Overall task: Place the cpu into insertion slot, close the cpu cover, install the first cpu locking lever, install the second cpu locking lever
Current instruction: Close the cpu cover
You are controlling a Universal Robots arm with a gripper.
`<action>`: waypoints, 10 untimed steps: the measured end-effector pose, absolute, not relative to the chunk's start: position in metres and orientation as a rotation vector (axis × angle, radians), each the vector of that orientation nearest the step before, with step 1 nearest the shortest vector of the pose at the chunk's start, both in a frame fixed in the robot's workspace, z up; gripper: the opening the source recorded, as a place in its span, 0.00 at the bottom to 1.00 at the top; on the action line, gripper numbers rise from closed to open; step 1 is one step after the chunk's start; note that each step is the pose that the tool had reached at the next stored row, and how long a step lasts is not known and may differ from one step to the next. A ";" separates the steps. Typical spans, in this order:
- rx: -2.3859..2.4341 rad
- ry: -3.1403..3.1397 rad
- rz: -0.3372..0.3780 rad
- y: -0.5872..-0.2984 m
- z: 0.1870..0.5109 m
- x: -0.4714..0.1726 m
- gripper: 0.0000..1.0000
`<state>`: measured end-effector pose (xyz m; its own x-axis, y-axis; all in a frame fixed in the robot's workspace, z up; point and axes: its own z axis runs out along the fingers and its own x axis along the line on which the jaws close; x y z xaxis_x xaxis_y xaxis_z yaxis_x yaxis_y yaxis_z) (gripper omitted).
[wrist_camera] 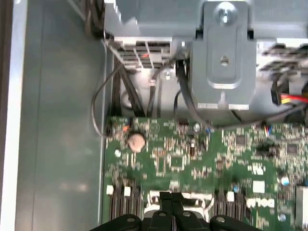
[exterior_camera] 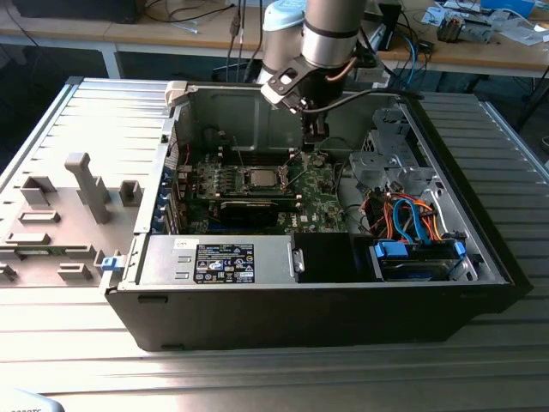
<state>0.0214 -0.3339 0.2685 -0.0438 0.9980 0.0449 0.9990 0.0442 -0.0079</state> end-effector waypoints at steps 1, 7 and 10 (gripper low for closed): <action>-2.142 -2.238 -0.030 -0.334 0.267 0.030 0.11; -2.115 -2.240 -0.005 -0.334 0.254 0.048 0.11; -2.108 -2.242 -0.011 -0.334 0.251 0.033 0.11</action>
<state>0.0327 -0.3340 0.2507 -0.0604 0.9968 0.0518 0.9973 0.0625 -0.0392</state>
